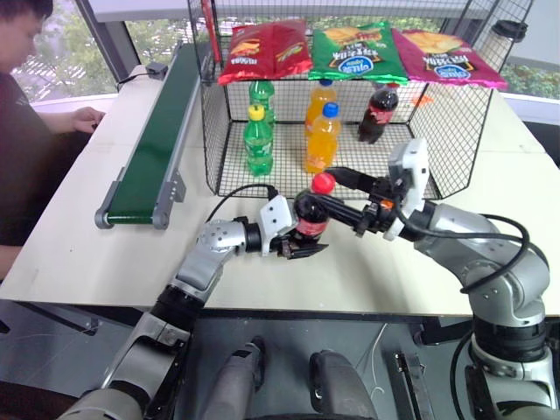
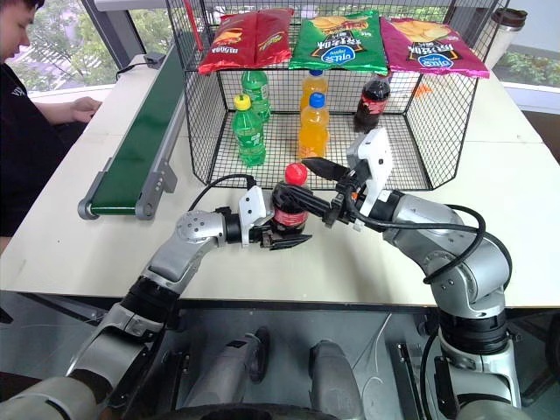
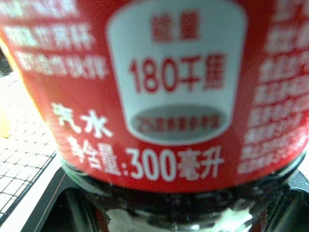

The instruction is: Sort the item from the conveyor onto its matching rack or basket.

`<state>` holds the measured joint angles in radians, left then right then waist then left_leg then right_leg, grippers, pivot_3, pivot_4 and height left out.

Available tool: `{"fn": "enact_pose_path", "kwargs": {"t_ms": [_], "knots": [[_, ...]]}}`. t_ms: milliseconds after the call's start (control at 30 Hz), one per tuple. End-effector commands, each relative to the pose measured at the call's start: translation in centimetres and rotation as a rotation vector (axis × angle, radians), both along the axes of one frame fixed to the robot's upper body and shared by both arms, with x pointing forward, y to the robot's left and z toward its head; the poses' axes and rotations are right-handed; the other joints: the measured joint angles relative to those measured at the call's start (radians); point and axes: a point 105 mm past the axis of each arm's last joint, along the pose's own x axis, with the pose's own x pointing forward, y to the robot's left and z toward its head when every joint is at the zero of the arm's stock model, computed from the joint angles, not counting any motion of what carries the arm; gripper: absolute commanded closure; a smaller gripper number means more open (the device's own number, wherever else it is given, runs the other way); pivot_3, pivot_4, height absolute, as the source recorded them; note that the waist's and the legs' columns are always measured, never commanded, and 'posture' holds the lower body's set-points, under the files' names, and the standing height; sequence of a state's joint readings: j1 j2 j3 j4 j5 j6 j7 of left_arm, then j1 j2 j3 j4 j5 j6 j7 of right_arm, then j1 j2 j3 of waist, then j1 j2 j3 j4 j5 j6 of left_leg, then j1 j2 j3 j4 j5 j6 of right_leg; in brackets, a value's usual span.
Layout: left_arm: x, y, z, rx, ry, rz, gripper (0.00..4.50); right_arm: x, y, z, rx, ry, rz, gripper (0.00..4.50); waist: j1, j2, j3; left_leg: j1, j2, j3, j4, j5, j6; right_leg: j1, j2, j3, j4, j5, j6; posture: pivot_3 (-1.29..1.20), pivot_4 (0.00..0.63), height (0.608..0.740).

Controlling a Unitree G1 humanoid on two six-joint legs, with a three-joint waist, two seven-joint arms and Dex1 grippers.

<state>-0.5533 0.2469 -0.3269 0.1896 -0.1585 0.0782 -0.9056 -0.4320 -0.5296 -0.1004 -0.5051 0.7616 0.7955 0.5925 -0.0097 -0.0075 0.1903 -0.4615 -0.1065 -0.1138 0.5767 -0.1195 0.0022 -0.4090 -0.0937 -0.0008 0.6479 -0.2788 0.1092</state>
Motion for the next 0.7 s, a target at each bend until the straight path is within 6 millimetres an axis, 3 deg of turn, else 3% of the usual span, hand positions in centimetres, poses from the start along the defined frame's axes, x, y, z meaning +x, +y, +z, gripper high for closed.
{"fn": "enact_pose_path", "kwargs": {"t_ms": [33,267,367,533,700], "knots": [[0.2,-0.5,2.2,-0.042,-0.081,-0.005,1.47,-0.1,0.0,1.1,0.017,-0.05,-0.005,3.27,0.0,0.0,0.0,0.0,0.0,0.0,0.0,0.0,0.0,0.0,0.0,0.0,0.0,0.0,0.0,0.0,0.15,0.738],[0.6,-0.6,2.7,-0.068,-0.082,0.01,1.47,0.1,-0.1,1.1,0.02,-0.045,-0.023,3.42,0.0,0.0,0.0,0.0,0.0,0.0,0.0,0.0,0.0,0.0,0.0,0.0,0.0,0.0,0.0,0.0,0.15,0.738],[0.6,-0.5,2.9,-0.081,-0.067,0.001,0.06,0.2,-0.3,1.2,0.024,-0.048,-0.032,3.42,0.001,0.0,0.0,0.0,0.0,0.0,0.001,0.0,0.0,0.0,0.0,0.0,0.001,0.0,0.0,0.0,0.15,0.738],[0.7,-0.2,2.5,-0.054,-0.044,0.007,0.02,0.6,-0.7,1.3,0.009,-0.058,-0.061,3.42,0.0,0.0,0.0,0.0,0.0,0.0,0.001,0.0,0.0,0.0,0.0,0.0,0.001,0.0,0.0,0.0,0.15,0.738],[0.1,1.7,1.8,0.0,-0.029,0.04,0.02,2.5,-2.9,2.9,0.022,-0.112,-0.2,3.42,-0.003,0.0,0.0,0.0,0.0,0.0,0.001,0.0,0.001,0.0,0.001,0.0,0.002,0.0,0.001,0.0,0.15,0.738]]}}
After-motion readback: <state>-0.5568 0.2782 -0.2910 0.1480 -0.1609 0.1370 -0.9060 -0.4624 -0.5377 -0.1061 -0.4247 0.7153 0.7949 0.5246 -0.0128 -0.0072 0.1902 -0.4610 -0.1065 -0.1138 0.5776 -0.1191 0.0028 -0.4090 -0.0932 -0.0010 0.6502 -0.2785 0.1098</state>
